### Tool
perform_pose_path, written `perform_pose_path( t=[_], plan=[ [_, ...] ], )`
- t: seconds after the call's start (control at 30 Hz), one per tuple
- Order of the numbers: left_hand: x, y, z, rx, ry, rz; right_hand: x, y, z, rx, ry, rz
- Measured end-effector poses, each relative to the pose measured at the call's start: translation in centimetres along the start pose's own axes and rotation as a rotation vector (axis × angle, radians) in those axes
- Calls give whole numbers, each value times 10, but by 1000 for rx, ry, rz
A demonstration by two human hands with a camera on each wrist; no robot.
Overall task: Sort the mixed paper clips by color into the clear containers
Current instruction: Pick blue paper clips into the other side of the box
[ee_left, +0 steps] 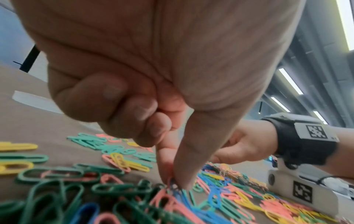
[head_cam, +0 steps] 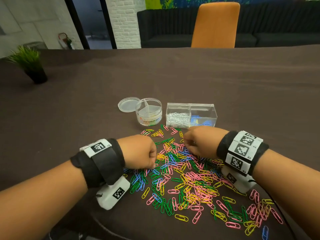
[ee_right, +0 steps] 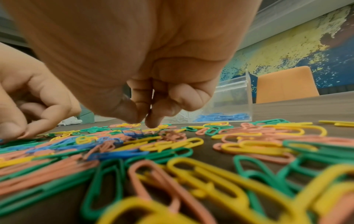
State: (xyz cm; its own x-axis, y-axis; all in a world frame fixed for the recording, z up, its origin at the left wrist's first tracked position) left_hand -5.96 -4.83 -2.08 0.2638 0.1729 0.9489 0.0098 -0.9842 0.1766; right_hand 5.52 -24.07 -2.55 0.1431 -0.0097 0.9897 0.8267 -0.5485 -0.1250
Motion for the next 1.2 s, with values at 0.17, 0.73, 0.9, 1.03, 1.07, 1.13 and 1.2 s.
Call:
perform_pose_path(
  t=[0.17,0.73,0.9,1.03,1.07,1.13,1.2],
  plan=[
    [12,-6,-2,93,105,34,3,1,-3,-29,78,50],
    [-3,21,-1,-56,90,41,5,-2,-4,-60,71,54],
    [-2,11,-3,5,117,-68,4,4,-2,-113,35,107],
    [0,11,-1,14,131,-124,2,1,-1,-90,-11,62],
    [-1,13,0,3,127,-108,2,0,-1,-90,-17,42],
    [-2,17,1,-7,112,-60,0,-1,-1,-89,-39,6],
    [-4,18,3,-15,101,-18,0,-2,0,-82,-62,-3]
  ],
)
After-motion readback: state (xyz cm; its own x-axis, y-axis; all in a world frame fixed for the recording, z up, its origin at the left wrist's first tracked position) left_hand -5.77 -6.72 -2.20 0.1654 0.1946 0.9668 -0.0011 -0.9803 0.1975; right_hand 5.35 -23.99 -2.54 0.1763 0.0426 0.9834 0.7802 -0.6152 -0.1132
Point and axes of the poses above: each hand's wrist, its own z-axis towards the middle knuckle, its own x-axis out of the back of the hand, y = z × x, the point moved 1 cm from there along z, towards the middle knuckle, and after that the axes turned 6 degrees about y, right-handed, at the moved point
